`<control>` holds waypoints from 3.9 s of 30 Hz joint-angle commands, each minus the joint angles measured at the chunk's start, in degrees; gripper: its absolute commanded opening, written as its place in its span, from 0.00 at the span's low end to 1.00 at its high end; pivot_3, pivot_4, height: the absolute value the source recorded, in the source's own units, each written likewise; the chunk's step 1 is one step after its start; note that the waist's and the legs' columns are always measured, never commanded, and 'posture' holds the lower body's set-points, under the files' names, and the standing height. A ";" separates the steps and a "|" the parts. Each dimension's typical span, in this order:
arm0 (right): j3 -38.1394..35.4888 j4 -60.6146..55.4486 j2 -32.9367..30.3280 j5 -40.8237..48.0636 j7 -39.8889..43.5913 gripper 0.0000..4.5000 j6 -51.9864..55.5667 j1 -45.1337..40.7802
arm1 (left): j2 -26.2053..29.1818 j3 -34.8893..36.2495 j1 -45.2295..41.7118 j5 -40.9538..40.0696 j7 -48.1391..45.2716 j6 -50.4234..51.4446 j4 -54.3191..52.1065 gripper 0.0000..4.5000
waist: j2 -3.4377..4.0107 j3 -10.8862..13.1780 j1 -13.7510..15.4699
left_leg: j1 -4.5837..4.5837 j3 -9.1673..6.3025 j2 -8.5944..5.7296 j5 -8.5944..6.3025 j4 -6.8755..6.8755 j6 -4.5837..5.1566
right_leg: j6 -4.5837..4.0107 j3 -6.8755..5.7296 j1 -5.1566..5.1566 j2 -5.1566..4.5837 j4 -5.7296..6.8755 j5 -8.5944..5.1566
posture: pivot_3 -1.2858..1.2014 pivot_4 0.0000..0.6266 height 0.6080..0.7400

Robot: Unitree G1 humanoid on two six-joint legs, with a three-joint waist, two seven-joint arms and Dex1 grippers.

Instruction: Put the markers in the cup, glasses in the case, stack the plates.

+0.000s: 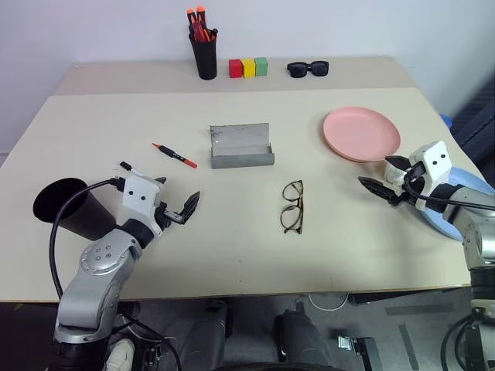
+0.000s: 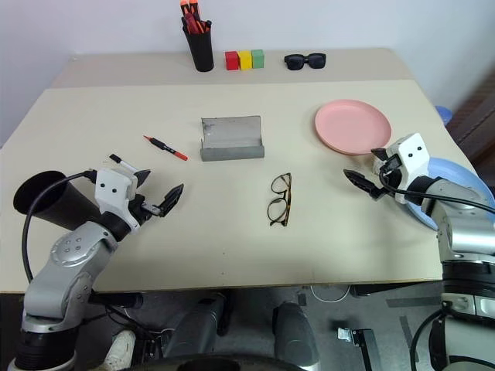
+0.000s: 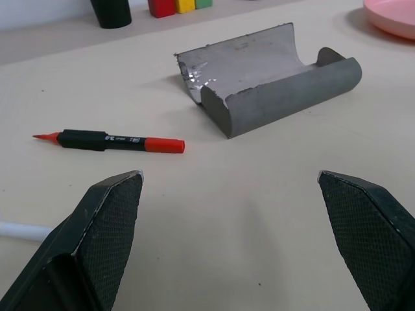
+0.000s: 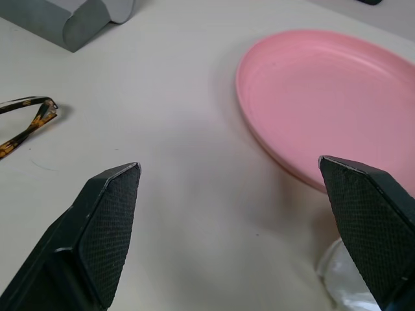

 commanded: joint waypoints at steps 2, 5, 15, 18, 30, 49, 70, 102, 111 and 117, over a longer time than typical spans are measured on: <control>0.46 -2.16 0.55 0.52 -0.18 1.00 0.37 -2.39 | -0.39 0.06 0.49 0.34 0.49 -0.72 -2.16 0.99 | 0.00 0.00 -0.01 | 0.00 0.00 0.00 0.00 0.00 0.00 | 0.01 0.00 0.00 0.00 0.00 0.00 | 0.52 0.24 0.95; 0.97 -2.04 0.88 0.44 -0.14 1.00 0.55 -3.08 | -0.56 0.21 0.75 0.30 0.73 -0.44 -2.70 0.99 | 0.00 0.00 0.00 | 0.00 0.00 0.00 0.00 0.00 0.00 | 0.02 0.00 0.00 0.00 0.00 0.01 | 0.52 0.24 0.95; 2.14 -2.76 2.58 0.64 -0.27 1.00 0.15 -3.72 | -0.65 0.01 -1.34 0.66 1.18 0.64 -1.82 0.99 | 0.00 0.00 0.01 | 0.00 -0.02 0.00 0.00 0.03 0.00 | 0.05 0.00 0.02 0.12 0.00 0.03 | 0.52 0.24 0.95; 2.78 -4.02 3.87 0.80 -0.74 1.00 0.37 -3.85 | -0.69 0.09 -2.56 0.87 1.30 0.89 -0.90 0.99 | 0.00 0.00 0.00 | 0.00 -0.02 0.00 0.00 0.03 0.00 | 0.06 0.00 0.02 0.12 0.01 0.03 | 0.52 0.24 0.95; 6.51 -10.43 11.81 1.37 -3.87 1.00 1.27 -7.17 | -7.91 -4.12 -16.62 6.86 13.73 12.02 5.17 0.99 | -0.04 -0.01 0.12 | 0.01 -0.07 -0.05 0.02 0.14 -0.01 | 0.21 0.00 0.02 0.16 0.22 0.11 | 0.52 0.24 0.95; 12.63 -16.17 22.37 2.61 -6.38 1.00 3.00 -7.71 | -24.40 12.87 -51.47 13.84 45.56 24.16 40.27 0.99 | -0.10 0.02 0.05 | -0.01 -0.10 -0.07 0.09 0.25 -0.13 | 0.25 -0.03 -0.11 0.23 0.54 0.12 | 0.52 0.24 0.95; 16.29 -26.16 21.07 5.36 -4.07 1.00 9.46 -4.62 | -19.14 25.55 -68.68 5.36 59.48 7.57 82.21 0.21 | -0.16 0.02 -0.15 | 0.00 -0.12 -0.08 0.10 0.24 -0.15 | 0.28 -0.05 -0.15 0.22 0.63 0.13 | 0.52 0.24 0.95; 23.86 -23.51 29.06 11.20 7.94 1.00 6.70 -12.06 | -8.54 20.88 -17.95 10.54 30.95 -4.89 -5.43 0.00 | -0.22 -0.04 -0.14 | 0.09 -0.16 -0.01 0.16 0.11 -0.24 | 0.24 0.04 -0.16 0.29 0.63 0.13 | 0.52 0.24 0.95; 28.56 -20.68 32.23 9.06 10.15 1.00 2.46 -11.20 | -15.23 19.96 -6.65 15.99 34.01 -11.49 -10.14 0.00 | -0.30 -0.09 -0.12 | 0.13 -0.14 0.01 0.15 0.11 -0.24 | 0.21 0.03 -0.13 0.30 0.61 0.14 | 0.52 0.24 0.95; 28.93 -20.62 32.76 8.37 9.38 1.00 2.44 -10.67 | -17.21 19.38 -4.06 19.32 35.90 -14.17 -9.90 0.00 | -0.32 -0.10 0.01 | 0.15 -0.15 0.00 0.14 0.11 -0.25 | 0.20 0.02 -0.17 0.30 0.59 0.14 | 0.52 0.24 0.95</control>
